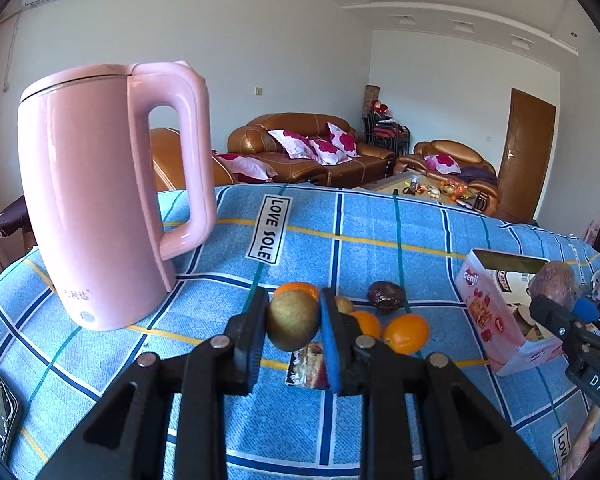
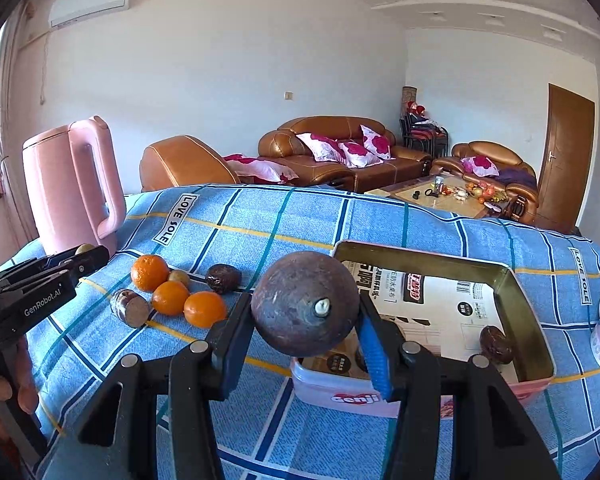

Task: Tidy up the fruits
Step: 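Carry both fruits into the pink tin and open both tools to release them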

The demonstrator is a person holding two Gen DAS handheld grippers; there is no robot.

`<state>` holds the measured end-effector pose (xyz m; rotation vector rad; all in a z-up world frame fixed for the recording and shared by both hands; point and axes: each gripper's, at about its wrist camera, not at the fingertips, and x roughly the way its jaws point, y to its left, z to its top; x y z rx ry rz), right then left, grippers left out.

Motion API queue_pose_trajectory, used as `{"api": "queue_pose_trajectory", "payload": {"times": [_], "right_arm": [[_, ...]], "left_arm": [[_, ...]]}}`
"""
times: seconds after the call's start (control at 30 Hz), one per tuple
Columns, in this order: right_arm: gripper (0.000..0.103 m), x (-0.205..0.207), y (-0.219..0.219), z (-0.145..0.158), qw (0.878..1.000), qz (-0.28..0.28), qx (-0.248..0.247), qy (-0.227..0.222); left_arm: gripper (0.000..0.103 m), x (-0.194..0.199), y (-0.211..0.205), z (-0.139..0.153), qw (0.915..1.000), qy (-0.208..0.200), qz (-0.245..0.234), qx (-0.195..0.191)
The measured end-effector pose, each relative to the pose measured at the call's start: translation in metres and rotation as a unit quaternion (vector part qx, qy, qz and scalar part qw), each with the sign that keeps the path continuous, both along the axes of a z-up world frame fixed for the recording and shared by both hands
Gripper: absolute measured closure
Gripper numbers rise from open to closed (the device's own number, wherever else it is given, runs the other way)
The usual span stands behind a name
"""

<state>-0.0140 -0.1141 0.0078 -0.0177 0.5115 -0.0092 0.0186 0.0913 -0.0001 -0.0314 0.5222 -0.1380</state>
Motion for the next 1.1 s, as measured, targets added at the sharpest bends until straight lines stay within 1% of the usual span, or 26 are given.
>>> {"api": "queue_pose_trajectory", "payload": {"times": [0.1,0.33,0.5,0.6,0.93,1.1], "right_arm": [[0.050,-0.002,-0.006,0.003,1.000,-0.003,-0.002,-0.005],[0.050,-0.006,-0.025,0.008,1.000,-0.016,-0.006,-0.015],[0.050,-0.007,-0.043,0.011,0.999,-0.031,-0.005,-0.021],[0.050,-0.008,-0.054,0.011,0.999,-0.042,-0.009,-0.023],[0.050,-0.011,-0.093,0.016,0.997,-0.072,-0.010,-0.027],[0.050,-0.013,-0.111,0.019,0.995,-0.093,-0.024,-0.035]], "left_arm": [[0.076,-0.001,-0.011,-0.001,0.9999,0.005,0.012,0.006],[0.077,-0.006,-0.040,-0.001,0.9999,0.005,0.008,0.012],[0.076,-0.008,-0.062,0.004,1.0000,0.003,0.001,0.009],[0.076,-0.008,-0.076,0.007,0.9999,0.002,-0.011,0.003],[0.076,-0.006,-0.125,0.017,0.9990,-0.009,-0.045,0.002],[0.076,-0.005,-0.149,0.019,0.9978,-0.012,-0.065,0.001]]}}
